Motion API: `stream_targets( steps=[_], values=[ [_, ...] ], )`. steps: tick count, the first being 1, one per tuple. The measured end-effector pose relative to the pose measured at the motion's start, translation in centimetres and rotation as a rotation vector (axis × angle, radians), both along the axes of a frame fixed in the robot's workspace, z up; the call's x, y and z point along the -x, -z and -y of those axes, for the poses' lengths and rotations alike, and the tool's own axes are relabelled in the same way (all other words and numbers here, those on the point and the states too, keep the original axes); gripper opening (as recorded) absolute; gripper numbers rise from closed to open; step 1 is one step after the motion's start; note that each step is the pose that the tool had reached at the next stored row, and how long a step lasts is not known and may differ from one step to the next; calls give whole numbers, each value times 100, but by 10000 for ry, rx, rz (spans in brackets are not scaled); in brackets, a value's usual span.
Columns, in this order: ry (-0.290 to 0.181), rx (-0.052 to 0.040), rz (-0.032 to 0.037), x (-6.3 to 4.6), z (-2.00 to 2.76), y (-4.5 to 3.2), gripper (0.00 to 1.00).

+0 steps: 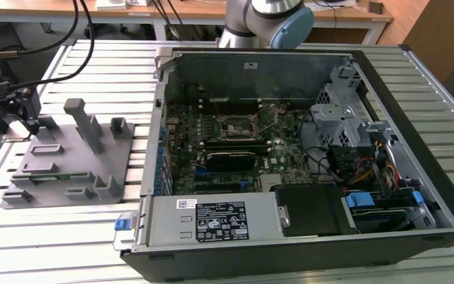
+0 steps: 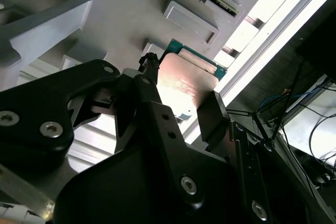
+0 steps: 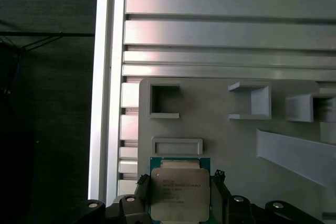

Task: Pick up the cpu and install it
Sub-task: 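Pick up the cpu and move it towards the insertion slot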

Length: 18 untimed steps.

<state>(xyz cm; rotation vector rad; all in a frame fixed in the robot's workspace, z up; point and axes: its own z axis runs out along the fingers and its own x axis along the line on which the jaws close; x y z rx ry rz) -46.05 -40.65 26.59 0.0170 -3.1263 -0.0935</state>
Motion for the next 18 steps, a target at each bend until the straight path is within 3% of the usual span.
stream_targets(
  steps=[18],
  values=[
    [0,0,0,0,-2,-80,54]
  ],
)
